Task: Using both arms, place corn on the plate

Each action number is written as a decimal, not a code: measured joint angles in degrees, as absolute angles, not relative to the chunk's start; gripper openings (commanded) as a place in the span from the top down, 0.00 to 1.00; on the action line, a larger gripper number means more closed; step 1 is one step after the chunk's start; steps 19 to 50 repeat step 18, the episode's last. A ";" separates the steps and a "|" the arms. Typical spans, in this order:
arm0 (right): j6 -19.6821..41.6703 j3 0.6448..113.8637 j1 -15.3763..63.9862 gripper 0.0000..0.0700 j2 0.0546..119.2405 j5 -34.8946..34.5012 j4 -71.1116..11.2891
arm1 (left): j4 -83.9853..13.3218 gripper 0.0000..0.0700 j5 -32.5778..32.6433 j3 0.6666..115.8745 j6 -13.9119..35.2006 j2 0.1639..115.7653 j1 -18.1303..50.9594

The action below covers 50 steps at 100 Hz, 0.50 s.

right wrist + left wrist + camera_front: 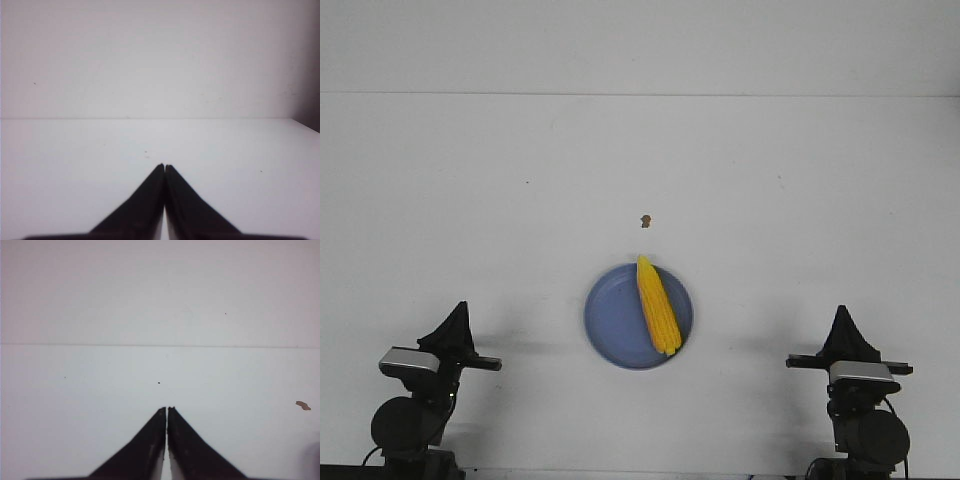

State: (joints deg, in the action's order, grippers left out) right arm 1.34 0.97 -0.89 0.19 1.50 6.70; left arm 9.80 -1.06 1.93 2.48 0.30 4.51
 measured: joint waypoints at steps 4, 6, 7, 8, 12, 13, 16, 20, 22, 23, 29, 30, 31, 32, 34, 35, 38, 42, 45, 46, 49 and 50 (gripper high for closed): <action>1.34 0.97 -0.89 1.00 0.19 1.50 6.70 | 9.80 0.98 -1.04 1.93 2.48 0.30 4.51; 1.34 0.97 -0.89 1.00 0.19 1.50 6.70 | 9.80 0.98 -1.04 1.93 2.46 0.30 4.51; 1.34 0.97 -0.89 1.00 0.19 1.50 6.70 | 9.80 0.98 -1.06 1.93 2.46 0.30 4.51; 1.34 0.97 -0.89 1.00 0.19 1.50 6.70 | 9.80 0.98 -1.06 1.93 2.46 0.30 4.51; 1.34 0.97 -0.89 1.00 0.19 1.50 6.70 | 9.80 0.98 -1.04 1.93 2.46 0.30 4.51; 1.34 0.97 -0.89 1.00 0.19 1.50 6.70 | 9.80 0.98 -1.06 1.93 2.48 0.30 4.51; 1.34 0.97 -0.89 1.00 0.19 1.50 6.68 | 9.80 0.98 -1.04 1.93 2.48 0.30 4.51; 1.34 0.97 -0.89 1.00 0.19 1.50 6.70 | 9.80 0.98 -1.06 1.93 2.46 0.30 4.51; 1.34 0.97 -0.89 1.00 0.19 1.50 6.70 | 9.80 0.98 -1.06 1.93 2.46 0.30 4.51; 1.34 0.97 -0.89 1.00 0.19 1.50 6.70 | 9.80 0.98 -1.06 1.93 2.46 0.30 4.51; 1.34 0.97 -0.89 1.00 0.19 1.50 6.70 | 9.80 0.98 -1.06 1.93 2.46 0.30 4.51; 1.34 0.97 -0.89 1.00 0.19 1.50 6.70 | 9.80 0.98 -1.06 1.93 2.46 0.30 4.51; 1.34 0.97 -0.89 1.00 0.19 1.50 6.70 | 9.80 0.98 -1.06 1.93 2.46 0.30 4.51; 1.34 0.97 -0.89 1.00 0.19 1.50 6.70 | 9.80 0.98 -1.06 1.93 2.46 0.30 4.51; 1.34 0.97 -0.89 1.00 0.19 1.50 6.70 | 9.80 0.98 -1.06 1.93 2.46 0.30 4.51; 1.34 0.97 -0.89 1.00 0.19 1.50 6.70 | 9.80 0.98 -1.06 1.93 2.46 0.30 4.51; 1.34 0.97 -0.89 1.00 0.19 1.50 6.70 | 9.80 0.98 -1.06 1.93 2.46 0.30 4.51; 1.34 0.97 -0.89 1.00 0.19 1.50 6.70 | 9.80 0.98 -1.06 1.93 2.46 0.30 4.51; 1.34 0.97 -0.89 1.00 0.19 1.50 6.70 | 9.80 0.98 -1.06 1.93 2.46 0.30 4.51; 1.34 0.97 -0.89 1.00 0.19 1.50 6.70 | 9.80 0.98 -1.06 1.93 2.46 0.30 4.51; 1.34 0.97 -0.89 1.00 0.19 1.50 6.70 | 9.80 0.98 -1.06 1.93 2.46 0.30 4.51; 1.34 0.97 -0.89 1.00 0.19 1.50 6.70 | 9.80 0.98 -1.06 1.93 2.46 0.30 4.51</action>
